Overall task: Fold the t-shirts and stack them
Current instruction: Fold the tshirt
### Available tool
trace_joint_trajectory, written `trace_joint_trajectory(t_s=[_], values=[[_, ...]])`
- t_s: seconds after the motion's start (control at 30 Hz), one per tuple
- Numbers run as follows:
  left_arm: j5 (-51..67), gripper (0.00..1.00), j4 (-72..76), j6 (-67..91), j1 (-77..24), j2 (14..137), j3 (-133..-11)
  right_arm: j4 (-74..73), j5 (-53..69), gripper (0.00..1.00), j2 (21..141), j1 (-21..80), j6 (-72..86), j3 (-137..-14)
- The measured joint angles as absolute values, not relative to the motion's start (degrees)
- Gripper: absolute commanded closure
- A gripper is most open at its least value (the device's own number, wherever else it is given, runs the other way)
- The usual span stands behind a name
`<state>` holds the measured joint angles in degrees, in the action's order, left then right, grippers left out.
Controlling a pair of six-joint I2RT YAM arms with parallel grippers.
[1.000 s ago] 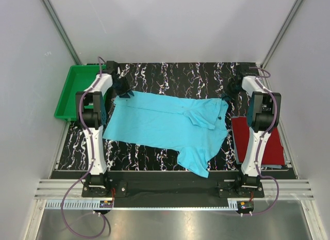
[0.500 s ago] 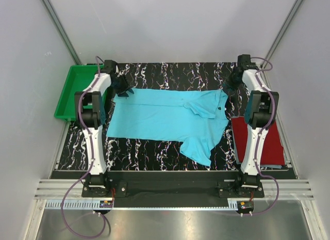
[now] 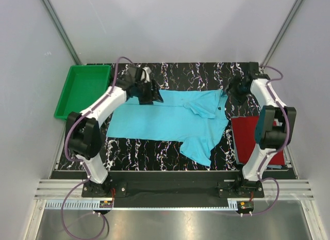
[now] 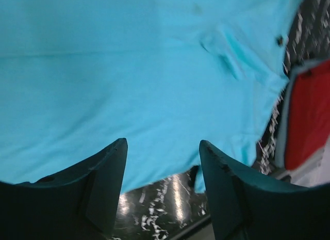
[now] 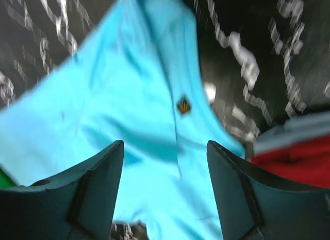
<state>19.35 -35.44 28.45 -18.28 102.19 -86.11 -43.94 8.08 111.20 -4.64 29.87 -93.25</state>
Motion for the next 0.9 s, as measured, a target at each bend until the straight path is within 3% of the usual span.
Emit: trace_joint_trajectory(t_s=[0.17, 0.3, 0.37, 0.57, 0.9], values=[[22.4, 0.36, -27.6, 35.2, -27.4, 102.7, -80.3, -38.7, 15.9, 0.35, 100.6, -3.5, 30.2, -74.8], [23.6, 0.42, -20.7, 41.6, -31.7, 108.6, -80.4, -34.0, 20.8, 0.48, 98.7, -1.7, 30.2, -65.1], [23.5, 0.45, -17.7, 44.7, -33.5, 111.7, -80.6, -32.5, 22.2, 0.48, 98.7, -1.4, 30.4, -62.5], [22.8, 0.4, -13.1, 51.4, -36.7, 119.5, -84.5, -28.6, 23.7, 0.46, 98.7, -1.4, 31.3, -61.3], [22.1, 0.4, -9.6, 57.4, -37.1, 128.7, -93.4, -26.4, 24.1, 0.47, 100.9, -1.4, 32.4, -61.9]])
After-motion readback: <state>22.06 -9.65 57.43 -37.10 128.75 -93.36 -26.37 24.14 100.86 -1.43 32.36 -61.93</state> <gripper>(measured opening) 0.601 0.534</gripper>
